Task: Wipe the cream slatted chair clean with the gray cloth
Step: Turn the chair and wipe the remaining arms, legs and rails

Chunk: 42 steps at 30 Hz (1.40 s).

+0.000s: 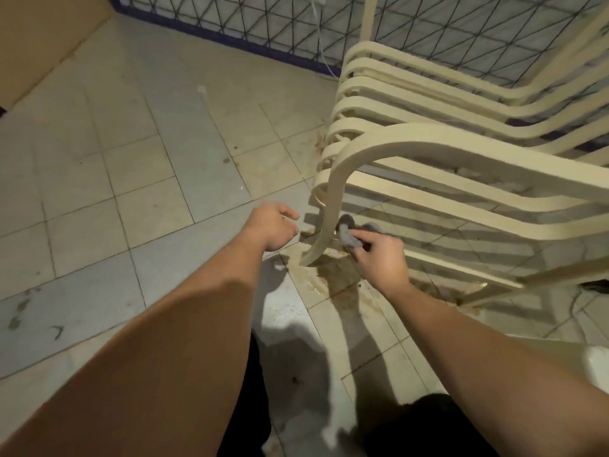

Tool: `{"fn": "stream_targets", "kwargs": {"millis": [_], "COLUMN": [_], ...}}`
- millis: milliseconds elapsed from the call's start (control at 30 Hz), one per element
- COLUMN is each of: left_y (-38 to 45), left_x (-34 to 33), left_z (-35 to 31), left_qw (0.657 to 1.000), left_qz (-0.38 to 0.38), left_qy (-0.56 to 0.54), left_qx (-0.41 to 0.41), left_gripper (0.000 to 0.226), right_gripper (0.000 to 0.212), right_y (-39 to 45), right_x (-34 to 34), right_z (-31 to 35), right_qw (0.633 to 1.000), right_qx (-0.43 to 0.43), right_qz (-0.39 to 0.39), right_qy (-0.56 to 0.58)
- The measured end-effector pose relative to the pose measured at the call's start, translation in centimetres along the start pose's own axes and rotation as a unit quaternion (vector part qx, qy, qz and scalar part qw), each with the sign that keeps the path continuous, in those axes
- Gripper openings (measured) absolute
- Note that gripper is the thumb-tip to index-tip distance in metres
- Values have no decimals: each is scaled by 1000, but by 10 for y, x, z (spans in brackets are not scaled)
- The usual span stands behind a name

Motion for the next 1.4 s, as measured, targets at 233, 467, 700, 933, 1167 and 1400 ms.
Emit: {"fn": "stream_targets", "kwargs": {"millis": [233,467,700,933,1167,1400], "left_y": [-52,-43,-67,-64,-26,2], "left_x": [-90,-25,38,6,-81,-127], "left_z": [17,50,-84,-60,27,76], "left_qw": [935,835,865,857,939,965], "left_qz": [12,-205,-155,-189,-156,-117], "left_qy": [-353,-507,-427,-434,-296,-234], "left_qx": [31,72,-212,-205,-73,18], "left_gripper": [28,22,28,43,36,36], "right_gripper": [28,35,16,20,22,32], "right_y": [-26,-21,13,19,12,14], "right_x": [-50,-8,96,109,32,-16], "right_z": [-4,-1,68,109,46,9], "right_qw": [852,849,898,934,976,990], "right_qx": [-324,-335,-35,75,31,32], "right_qz": [45,48,-164,-174,-179,-99], "right_qy": [409,407,406,301,119,93]}}
Point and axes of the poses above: each hand's wrist, its own y-axis towards the middle knuckle, its own x-axis out of the back of the hand, z = x × y, the point moved 10 cm from there along y, towards the middle knuckle, and after that the axes turned 10 degrees about -z, right-handed, at the moved point
